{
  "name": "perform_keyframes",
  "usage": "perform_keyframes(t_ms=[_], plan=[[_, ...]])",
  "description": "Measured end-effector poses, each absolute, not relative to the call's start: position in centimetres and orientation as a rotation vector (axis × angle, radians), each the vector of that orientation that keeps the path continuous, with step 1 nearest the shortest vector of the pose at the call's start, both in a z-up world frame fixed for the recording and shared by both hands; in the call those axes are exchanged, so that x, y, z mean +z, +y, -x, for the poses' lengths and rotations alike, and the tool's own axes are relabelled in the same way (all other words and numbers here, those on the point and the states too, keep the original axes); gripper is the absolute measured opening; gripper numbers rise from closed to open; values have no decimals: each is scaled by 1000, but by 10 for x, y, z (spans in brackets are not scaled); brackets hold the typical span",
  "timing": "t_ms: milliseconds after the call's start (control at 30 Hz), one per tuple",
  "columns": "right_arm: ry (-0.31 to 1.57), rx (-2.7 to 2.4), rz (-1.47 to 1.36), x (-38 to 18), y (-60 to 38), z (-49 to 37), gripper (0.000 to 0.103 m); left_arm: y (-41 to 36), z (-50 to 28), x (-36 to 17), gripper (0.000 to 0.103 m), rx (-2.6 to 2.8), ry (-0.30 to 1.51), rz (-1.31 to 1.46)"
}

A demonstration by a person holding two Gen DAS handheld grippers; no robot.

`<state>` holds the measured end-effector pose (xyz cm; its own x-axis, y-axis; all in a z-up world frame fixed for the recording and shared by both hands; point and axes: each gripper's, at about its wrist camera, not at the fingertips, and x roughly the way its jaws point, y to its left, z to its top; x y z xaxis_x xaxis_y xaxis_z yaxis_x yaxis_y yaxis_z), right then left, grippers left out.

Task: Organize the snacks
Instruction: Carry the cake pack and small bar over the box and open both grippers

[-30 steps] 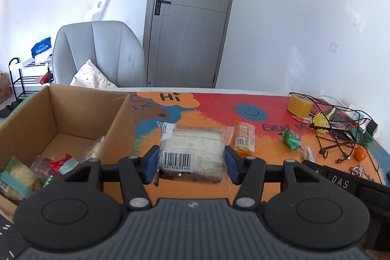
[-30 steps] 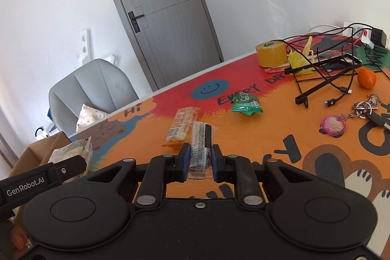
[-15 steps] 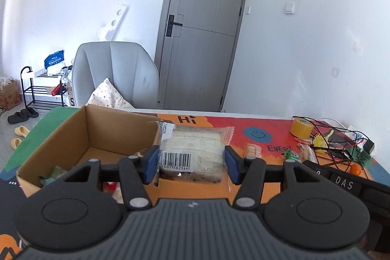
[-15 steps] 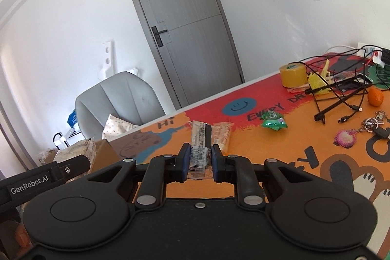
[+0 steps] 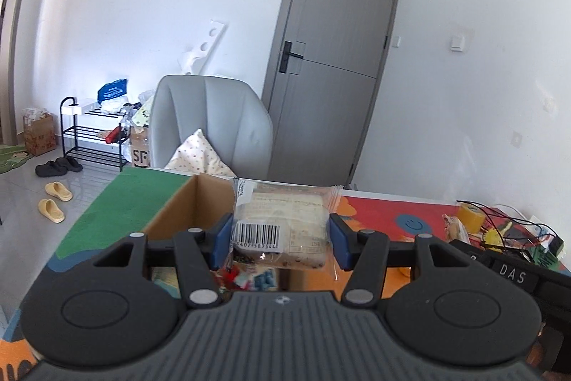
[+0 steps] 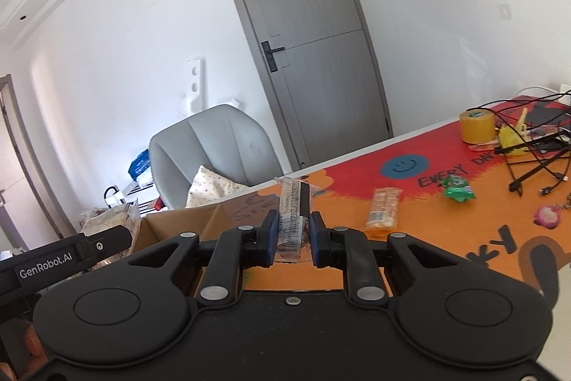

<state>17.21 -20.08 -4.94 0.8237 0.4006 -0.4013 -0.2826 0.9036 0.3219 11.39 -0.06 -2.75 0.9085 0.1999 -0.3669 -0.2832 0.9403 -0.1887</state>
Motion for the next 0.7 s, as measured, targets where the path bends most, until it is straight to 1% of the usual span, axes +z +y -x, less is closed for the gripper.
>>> perform_keyframes(t_ms=[367,700], plan=[[479,454,-223,-41,-145,-183,20,45,-124,-29,55,308,360,278],[498,506,-187,-40,-110,-202,20,67,-149,-42,55,310,406,314]])
